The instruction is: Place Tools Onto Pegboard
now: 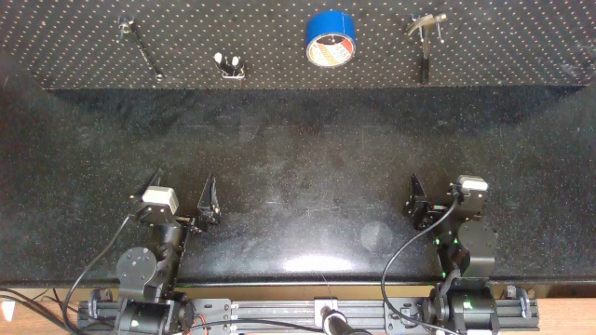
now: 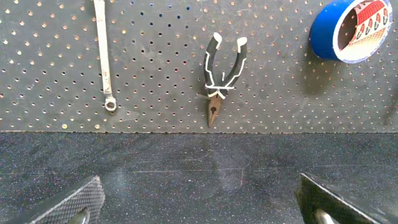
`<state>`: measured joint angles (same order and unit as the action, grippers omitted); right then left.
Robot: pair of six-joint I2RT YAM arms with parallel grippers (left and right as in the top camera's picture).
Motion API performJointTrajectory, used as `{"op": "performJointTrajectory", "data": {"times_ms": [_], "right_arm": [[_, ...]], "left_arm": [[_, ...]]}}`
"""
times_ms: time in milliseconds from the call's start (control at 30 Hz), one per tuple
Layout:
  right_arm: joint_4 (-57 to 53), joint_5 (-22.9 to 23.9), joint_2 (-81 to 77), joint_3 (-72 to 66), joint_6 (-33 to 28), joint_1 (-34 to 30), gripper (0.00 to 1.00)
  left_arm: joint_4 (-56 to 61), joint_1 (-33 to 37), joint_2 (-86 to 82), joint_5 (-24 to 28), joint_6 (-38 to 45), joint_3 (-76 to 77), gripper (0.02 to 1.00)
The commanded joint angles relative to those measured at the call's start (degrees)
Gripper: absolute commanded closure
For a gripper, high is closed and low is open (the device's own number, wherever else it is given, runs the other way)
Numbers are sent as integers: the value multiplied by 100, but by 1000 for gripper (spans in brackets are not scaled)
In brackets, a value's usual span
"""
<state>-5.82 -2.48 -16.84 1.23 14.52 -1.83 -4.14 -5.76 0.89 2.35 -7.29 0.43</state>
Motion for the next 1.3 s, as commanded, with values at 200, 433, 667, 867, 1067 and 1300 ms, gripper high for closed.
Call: {"op": "performJointTrajectory", "data": {"times_ms": [200,433,667,867,1067,1300], "right_arm": [[-138,118,61,55,579,-31,25],[-138,120,61,55,581,-31,25],[-138,118,61,55,579,-31,25],[-138,118,61,55,581,-31,25],[-57,142,55,15,579,-26,25],[-55,142,55,15,579,-24,25]], "left_arm": [[-37,13,-70,-42,74,-11,25],[-37,13,-70,-42,74,-11,25],[-37,13,-70,-42,74,-11,25],[-37,13,-70,-42,74,-11,25],[-37,13,-70,-42,74,-11,25],[-39,13,-70,-42,74,-11,25]]}}
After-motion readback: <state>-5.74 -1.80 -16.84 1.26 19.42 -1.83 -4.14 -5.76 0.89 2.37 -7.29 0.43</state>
